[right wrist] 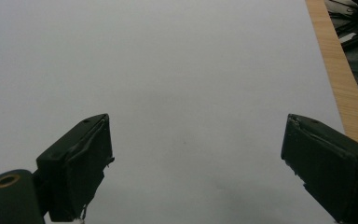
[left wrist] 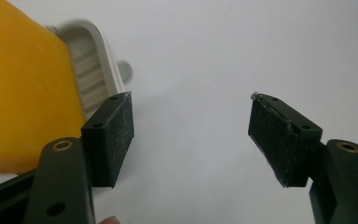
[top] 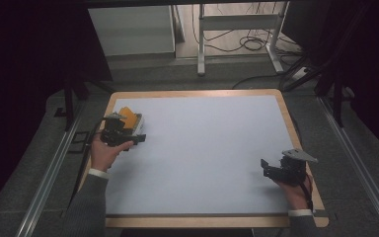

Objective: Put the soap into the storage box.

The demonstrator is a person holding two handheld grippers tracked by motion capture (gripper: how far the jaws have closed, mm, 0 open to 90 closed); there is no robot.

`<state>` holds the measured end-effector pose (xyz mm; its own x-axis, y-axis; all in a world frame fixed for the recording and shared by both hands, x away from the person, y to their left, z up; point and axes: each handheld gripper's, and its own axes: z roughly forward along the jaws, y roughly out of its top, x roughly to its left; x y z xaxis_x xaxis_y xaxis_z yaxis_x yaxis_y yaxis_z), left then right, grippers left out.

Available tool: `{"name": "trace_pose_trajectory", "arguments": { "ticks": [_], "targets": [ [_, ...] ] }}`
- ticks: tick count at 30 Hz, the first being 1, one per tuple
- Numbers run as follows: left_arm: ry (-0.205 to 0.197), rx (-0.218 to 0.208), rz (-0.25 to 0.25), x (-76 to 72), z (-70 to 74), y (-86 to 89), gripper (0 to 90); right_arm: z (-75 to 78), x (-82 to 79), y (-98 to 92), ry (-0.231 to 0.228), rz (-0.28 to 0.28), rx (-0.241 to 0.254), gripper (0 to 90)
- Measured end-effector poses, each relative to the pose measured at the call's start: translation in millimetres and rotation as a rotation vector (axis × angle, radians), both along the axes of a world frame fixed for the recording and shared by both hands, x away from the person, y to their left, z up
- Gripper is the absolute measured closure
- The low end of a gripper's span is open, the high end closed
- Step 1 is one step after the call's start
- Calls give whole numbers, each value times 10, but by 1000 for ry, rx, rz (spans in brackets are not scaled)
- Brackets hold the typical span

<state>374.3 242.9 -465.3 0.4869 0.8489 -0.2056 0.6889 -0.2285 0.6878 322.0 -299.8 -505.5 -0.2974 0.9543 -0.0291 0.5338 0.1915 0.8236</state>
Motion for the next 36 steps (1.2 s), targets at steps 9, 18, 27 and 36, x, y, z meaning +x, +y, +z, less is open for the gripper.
{"name": "trace_pose_trajectory", "arguments": {
  "ticks": [9,18,27,36],
  "targets": [
    [-16,-15,-33,-284,-136,-47,300,1,-8,7,-1,-2,-1,85],
    [-19,-33,-61,-500,-292,-82,284,2,-14,12,-3,2,-5,85],
    [-14,-48,-59,-654,-475,-57,278,-4,-17,17,-1,1,-7,85],
    [-22,-59,-49,-653,-474,-34,275,-10,-23,19,1,0,-9,85]
  ]
}}
